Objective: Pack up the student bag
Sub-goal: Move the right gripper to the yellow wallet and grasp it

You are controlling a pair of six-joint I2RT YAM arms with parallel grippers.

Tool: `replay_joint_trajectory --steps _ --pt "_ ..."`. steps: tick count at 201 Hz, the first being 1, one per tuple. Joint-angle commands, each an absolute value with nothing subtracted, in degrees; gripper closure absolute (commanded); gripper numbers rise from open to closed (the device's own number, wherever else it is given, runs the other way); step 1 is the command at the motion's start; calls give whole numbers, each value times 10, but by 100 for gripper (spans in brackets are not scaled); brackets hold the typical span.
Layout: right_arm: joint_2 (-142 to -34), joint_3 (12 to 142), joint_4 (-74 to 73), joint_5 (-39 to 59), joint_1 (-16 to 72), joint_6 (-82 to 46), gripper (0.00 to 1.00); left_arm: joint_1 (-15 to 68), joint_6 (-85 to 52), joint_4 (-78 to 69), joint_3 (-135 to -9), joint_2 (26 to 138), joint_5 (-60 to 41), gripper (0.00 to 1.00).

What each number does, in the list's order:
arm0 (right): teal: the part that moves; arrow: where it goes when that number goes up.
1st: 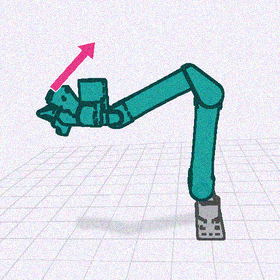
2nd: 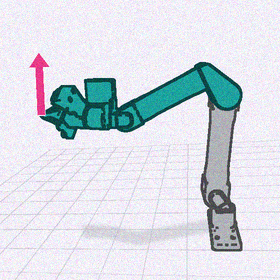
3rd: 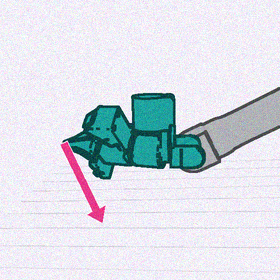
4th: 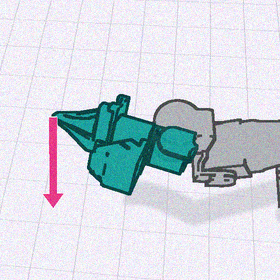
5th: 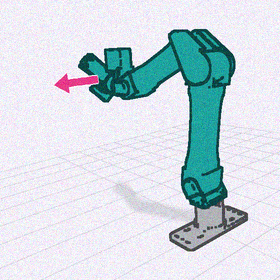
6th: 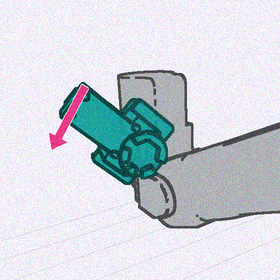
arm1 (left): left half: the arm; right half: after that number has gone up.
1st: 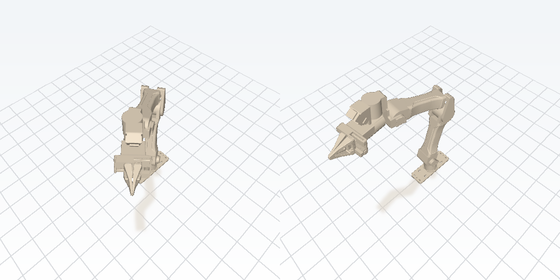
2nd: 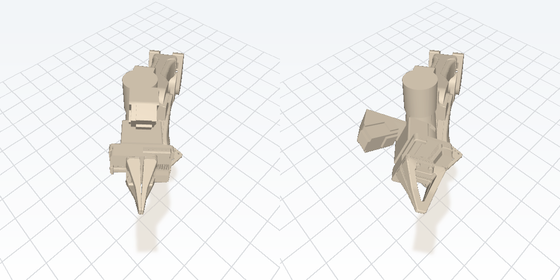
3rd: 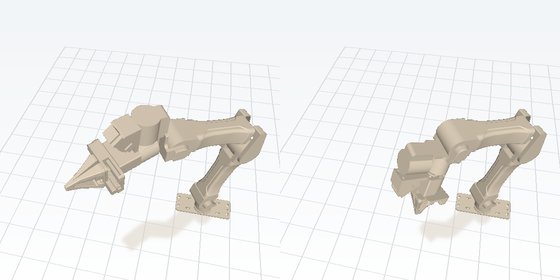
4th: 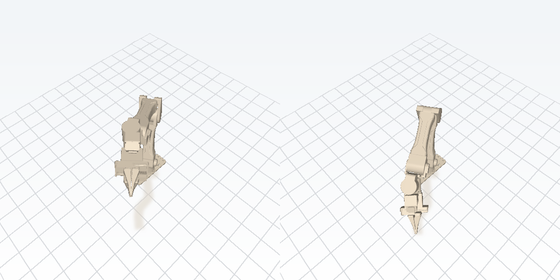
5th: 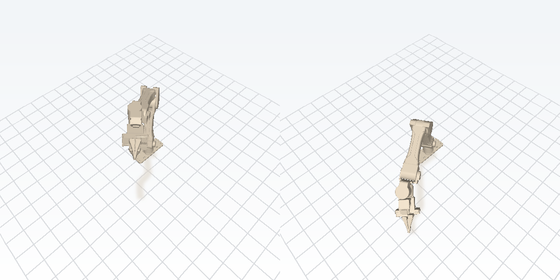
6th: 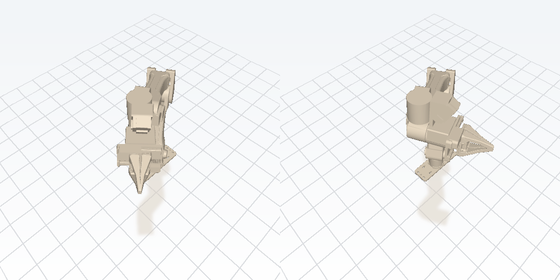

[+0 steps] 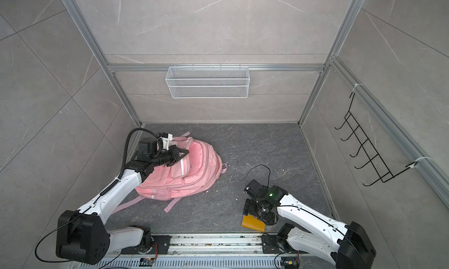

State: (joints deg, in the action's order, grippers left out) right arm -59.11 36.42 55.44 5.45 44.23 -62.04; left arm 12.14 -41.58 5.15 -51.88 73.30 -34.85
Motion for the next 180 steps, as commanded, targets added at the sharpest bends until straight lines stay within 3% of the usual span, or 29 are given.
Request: replay_joint_trajectory --steps 1,6,18,38,56,86,125,150,164,180 --pt "-601 336 553 45 442 -664 7 134 -368 76 -551 742 -347 100" --pt "-600 328 548 49 442 -672 7 140 -356 99 -557 745 -333 100" --pt "-592 312 535 57 442 -692 7 158 -321 160 -575 754 -296 75" --pt "-582 299 523 56 442 -712 8 186 -287 204 -592 754 -257 45" --pt "-596 298 510 56 441 -711 8 222 -248 247 -622 754 -238 31" --pt "-638 306 452 62 441 -704 12 311 -181 356 -656 761 -228 30" --pt "-725 341 388 71 437 -668 27 350 -229 291 -585 706 -284 40" --pt "-762 362 354 74 422 -646 52 364 -205 304 -597 713 -293 53" --pt "-790 378 334 84 404 -626 64 370 -194 313 -603 721 -298 53" --pt "-829 405 317 90 381 -593 67 372 -196 305 -594 727 -311 47"
